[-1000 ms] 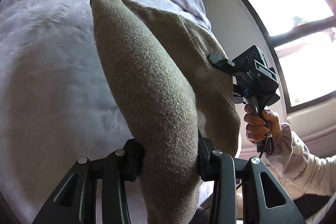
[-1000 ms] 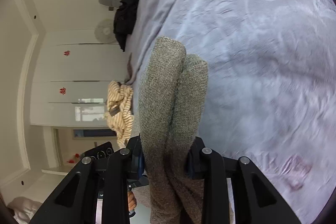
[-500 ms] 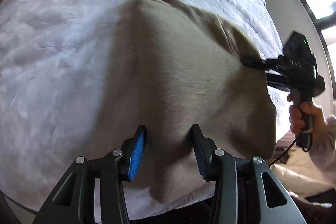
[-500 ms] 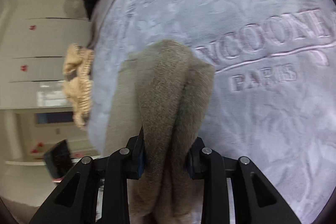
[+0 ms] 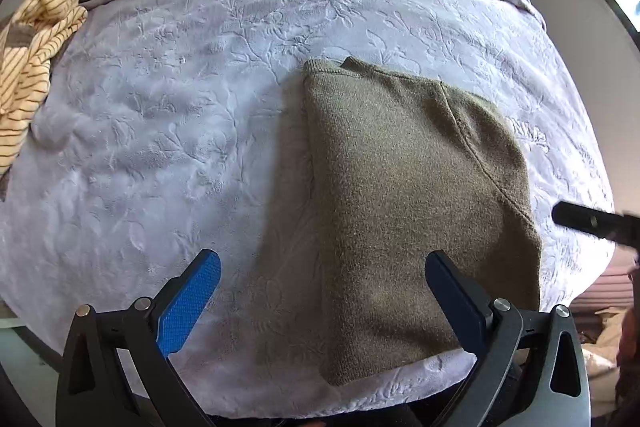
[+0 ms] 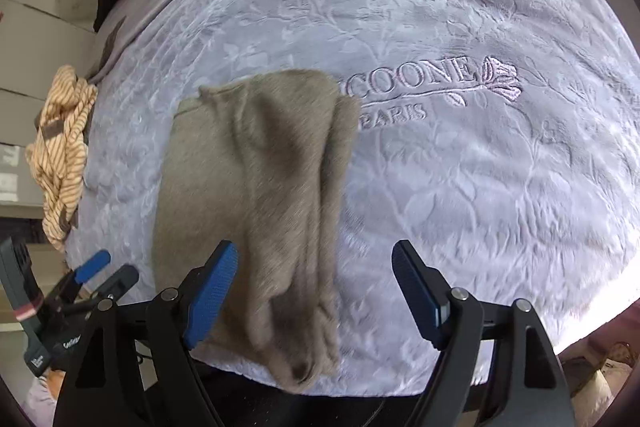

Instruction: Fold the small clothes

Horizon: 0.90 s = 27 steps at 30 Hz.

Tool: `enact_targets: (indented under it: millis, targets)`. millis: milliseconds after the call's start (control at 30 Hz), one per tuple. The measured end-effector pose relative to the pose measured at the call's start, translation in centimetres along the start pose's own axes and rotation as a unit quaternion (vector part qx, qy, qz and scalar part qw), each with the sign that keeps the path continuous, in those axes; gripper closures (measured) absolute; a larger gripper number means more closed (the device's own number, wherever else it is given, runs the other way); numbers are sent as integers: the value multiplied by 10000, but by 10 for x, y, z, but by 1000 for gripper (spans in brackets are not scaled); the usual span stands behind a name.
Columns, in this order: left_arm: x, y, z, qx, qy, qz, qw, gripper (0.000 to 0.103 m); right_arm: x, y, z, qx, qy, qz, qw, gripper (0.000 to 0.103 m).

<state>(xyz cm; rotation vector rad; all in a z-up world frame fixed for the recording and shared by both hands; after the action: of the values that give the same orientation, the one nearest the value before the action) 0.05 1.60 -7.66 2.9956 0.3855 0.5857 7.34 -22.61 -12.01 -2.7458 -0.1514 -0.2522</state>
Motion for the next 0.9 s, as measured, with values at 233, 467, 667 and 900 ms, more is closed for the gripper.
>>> enact_targets:
  millis: [233,467,667,900]
  targets:
    - [4,-1,-12,210,96,17,9997,1,-27,-39,-19,-239,247,-271,9990,0]
    - [6,-6,-21,477,105,3,9988,1,-34,-46,-24,-399,211,-255,9987,0]
    - [6,-7,-25,531,104,26,9985,1,-34,-41,-27,-591,234,-193,9978,0]
    - [6,-3,-29,595,150,71,9981,1,-35,-41,-29,-659,225,-196,9974,0]
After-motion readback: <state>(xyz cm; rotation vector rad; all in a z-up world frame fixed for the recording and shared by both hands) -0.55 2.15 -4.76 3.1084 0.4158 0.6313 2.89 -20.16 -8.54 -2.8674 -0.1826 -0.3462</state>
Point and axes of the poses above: each gripper's, at about its wrist camera, not at the fingertips, and z roughly the way its jaws point, y to its right, x to its top, the point moved 3 cm from there along z, roughly the way its jaws point, and after that the axes turned 8 degrees about y, right-handed, at the moved point
